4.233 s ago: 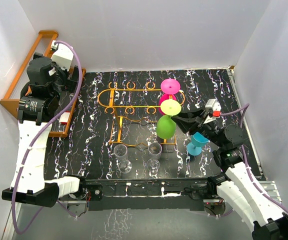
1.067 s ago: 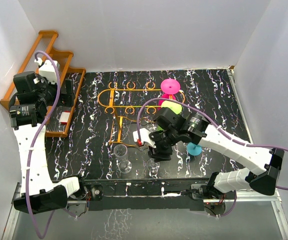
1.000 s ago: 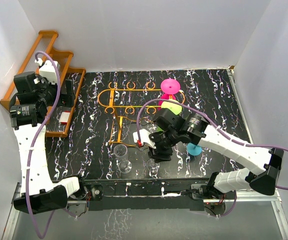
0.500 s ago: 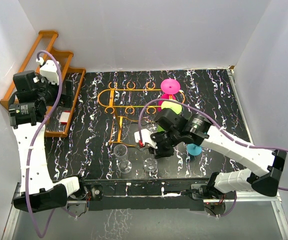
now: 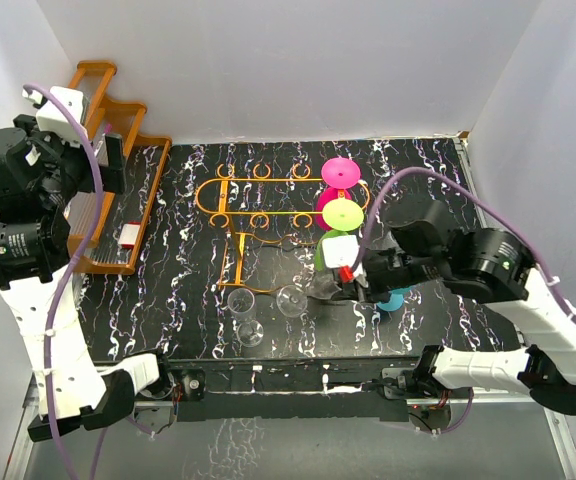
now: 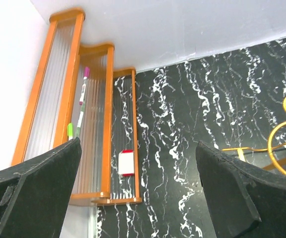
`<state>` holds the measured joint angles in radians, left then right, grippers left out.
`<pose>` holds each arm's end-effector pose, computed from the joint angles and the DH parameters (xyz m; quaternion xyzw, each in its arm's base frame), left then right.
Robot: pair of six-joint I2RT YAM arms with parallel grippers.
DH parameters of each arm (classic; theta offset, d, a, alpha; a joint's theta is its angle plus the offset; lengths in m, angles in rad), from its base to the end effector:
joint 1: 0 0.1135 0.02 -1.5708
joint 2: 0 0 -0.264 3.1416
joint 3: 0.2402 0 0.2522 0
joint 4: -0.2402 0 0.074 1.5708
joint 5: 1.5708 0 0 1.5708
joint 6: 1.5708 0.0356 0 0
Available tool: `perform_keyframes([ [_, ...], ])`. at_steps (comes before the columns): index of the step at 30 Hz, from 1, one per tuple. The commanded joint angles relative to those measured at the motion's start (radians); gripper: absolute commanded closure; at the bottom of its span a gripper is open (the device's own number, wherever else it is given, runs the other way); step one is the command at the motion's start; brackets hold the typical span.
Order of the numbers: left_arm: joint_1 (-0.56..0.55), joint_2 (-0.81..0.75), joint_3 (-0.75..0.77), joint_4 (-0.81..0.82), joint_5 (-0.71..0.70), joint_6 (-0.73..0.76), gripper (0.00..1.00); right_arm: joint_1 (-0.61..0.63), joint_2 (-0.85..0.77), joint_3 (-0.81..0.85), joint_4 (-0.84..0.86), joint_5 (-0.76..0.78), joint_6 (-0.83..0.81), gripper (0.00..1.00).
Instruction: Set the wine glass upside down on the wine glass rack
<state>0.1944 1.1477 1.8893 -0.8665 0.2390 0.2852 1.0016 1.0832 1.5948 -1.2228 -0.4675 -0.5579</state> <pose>0.1581 0.0225 0.5504 0.1126 0.7402 0.0692 0.6593 0.0731 0.1440 0.4499 -0.6904 0.5610 0.2946 0.3491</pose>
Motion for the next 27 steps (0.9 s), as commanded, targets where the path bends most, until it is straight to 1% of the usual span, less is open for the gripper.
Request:
perform_keyframes([
  [1, 0.005, -0.016, 0.025, 0.086, 0.123, -0.068, 0.03, 0.006, -0.040, 0.108, 0.008, 0.039, 0.035, 0.92],
  [5, 0.005, -0.040, -0.017, 0.214, 0.192, -0.153, 0.03, 0.006, -0.094, 0.203, 0.108, 0.010, 0.044, 0.92],
  [8, 0.005, 0.006, 0.026, 0.231, 0.237, -0.206, 0.03, 0.006, -0.156, 0.212, 0.250, 0.046, 0.045, 0.92],
  [10, 0.006, 0.037, 0.075, 0.220, 0.299, -0.228, 0.03, 0.006, -0.209, 0.161, 0.400, 0.129, 0.085, 0.92],
  [11, 0.005, 0.041, 0.082, 0.224, 0.337, -0.235, 0.03, 0.006, -0.233, 0.125, 0.510, 0.159, 0.092, 0.92],
  [12, 0.005, 0.040, 0.082, 0.238, 0.377, -0.239, 0.03, 0.006, -0.250, 0.089, 0.575, 0.175, 0.091, 0.92],
  [14, 0.006, 0.031, 0.074, 0.277, 0.439, -0.256, 0.03, 0.006, -0.251, 0.055, 0.651, 0.176, 0.062, 0.92],
  [16, 0.005, 0.013, 0.055, 0.353, 0.482, -0.298, 0.03, 0.005, -0.226, 0.045, 0.732, 0.219, 0.054, 0.92],
  [17, 0.005, -0.002, 0.036, 0.396, 0.503, -0.331, 0.03, 0.006, -0.216, 0.024, 0.799, 0.257, 0.048, 0.92],
  [19, 0.005, -0.040, -0.028, 0.511, 0.559, -0.418, 0.03, 0.006, -0.202, -0.061, 1.011, 0.364, 0.026, 0.92],
  [21, 0.004, -0.070, -0.110, 0.663, 0.653, -0.542, 0.03, 0.006, -0.177, -0.155, 1.243, 0.478, -0.018, 0.92],
  [23, 0.005, -0.075, -0.171, 0.835, 0.781, -0.724, 0.03, 0.006, -0.148, -0.242, 1.477, 0.526, -0.101, 0.92],
  [24, 0.005, -0.064, -0.192, 0.923, 0.826, -0.834, 0.03, 0.006, -0.137, -0.295, 1.611, 0.518, -0.140, 0.92],
  [25, 0.005, -0.046, -0.215, 1.034, 0.859, -0.977, 0.03, 0.005, -0.128, -0.340, 1.727, 0.497, -0.166, 0.92],
  [27, 0.005, 0.001, -0.258, 1.267, 0.890, -1.266, 0.03, 0.006, -0.098, -0.387, 1.925, 0.486, -0.155, 0.92],
])
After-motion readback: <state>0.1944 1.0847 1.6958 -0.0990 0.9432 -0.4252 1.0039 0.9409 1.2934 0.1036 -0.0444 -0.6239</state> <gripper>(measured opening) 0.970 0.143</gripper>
